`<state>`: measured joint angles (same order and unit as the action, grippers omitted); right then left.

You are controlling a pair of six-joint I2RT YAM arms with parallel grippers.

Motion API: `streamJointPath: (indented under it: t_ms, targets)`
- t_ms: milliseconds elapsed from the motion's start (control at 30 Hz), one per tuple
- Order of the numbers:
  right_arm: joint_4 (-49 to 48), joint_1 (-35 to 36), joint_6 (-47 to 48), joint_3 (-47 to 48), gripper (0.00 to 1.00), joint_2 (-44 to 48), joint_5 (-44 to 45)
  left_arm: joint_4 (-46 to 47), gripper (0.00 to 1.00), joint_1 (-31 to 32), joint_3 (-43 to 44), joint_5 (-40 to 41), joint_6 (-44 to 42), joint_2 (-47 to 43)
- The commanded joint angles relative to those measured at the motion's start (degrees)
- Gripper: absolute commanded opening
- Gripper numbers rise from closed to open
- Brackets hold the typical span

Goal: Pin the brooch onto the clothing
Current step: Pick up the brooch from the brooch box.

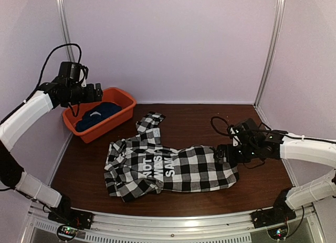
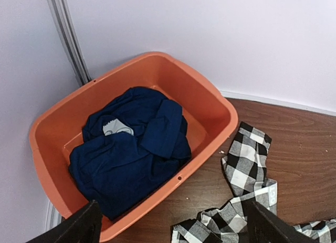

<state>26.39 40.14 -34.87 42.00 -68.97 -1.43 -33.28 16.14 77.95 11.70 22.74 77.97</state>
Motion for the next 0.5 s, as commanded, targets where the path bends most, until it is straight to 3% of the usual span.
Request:
streamJointPath:
  t_ms: [0,233,467]
  targets:
    - [2.34,-0.29,0.50,0.16,1.00,5.11,2.51,5.00,0.98,-1.60,0.76,-6.37,3.75,3.62]
    - [5.58,-2.46,1.23,3.26,1.00,4.00,7.25,9.26,0.98,1.87,-0.68,-14.12,3.24,8.26]
    - [7.17,-10.51,-2.98,7.50,1.00,-0.64,12.17,7.78,0.98,7.29,0.53,-17.56,-1.11,10.98]
